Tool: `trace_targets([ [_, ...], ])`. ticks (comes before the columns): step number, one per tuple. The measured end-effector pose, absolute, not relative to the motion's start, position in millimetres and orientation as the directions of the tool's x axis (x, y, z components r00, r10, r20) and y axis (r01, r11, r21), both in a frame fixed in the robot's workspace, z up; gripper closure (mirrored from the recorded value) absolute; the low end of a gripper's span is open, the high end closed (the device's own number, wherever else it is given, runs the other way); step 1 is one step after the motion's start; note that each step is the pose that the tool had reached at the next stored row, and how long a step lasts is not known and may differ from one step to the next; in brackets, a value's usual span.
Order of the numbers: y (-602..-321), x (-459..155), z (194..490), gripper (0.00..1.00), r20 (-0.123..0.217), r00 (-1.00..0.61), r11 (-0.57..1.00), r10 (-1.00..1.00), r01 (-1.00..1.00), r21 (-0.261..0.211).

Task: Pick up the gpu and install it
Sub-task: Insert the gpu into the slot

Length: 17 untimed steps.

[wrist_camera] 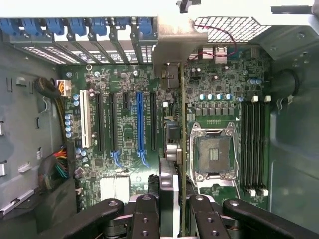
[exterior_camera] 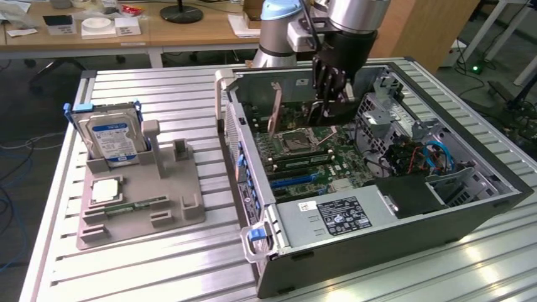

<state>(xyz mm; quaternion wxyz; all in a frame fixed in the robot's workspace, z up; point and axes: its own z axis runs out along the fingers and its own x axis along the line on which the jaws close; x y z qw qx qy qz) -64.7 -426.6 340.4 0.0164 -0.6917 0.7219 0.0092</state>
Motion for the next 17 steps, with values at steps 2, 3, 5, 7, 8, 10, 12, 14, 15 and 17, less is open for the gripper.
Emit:
trace_targets([
  [2,-426.6,-65.4,338.6,0.72,-0.037,-0.042,0.042,-0.998,-0.999,-0.009],
  [3,-426.6,-66.3,337.8,0.72,-0.037,-0.041,0.041,-0.999,-0.999,-0.008],
  [5,-426.6,-67.9,335.8,0.72,-0.037,-0.037,0.038,-0.999,-0.999,-0.008],
  [7,-426.7,-68.1,334.1,0.72,-0.037,-0.033,0.034,-0.999,-0.999,-0.006],
  [8,-427.2,-68.1,333.5,0.72,-0.036,-0.032,0.032,-0.999,-0.999,-0.006],
  [10,-429.1,-68.1,332.8,0.72,-0.036,-0.031,0.031,-0.999,-0.999,-0.006],
  [12,-430.7,-68.1,332.3,0.72,-0.036,-0.031,0.031,-0.999,-0.999,-0.006],
  [14,-431.5,-68.3,331.1,0.72,-0.037,-0.031,0.032,-0.999,-0.999,-0.006],
  [15,-431.5,-69.1,329.6,0.72,-0.036,-0.031,0.032,-0.999,-0.999,-0.005],
  [17,-431.6,-71.5,326.5,0.72,-0.036,-0.031,0.031,-0.999,-1.0,-0.003],
])
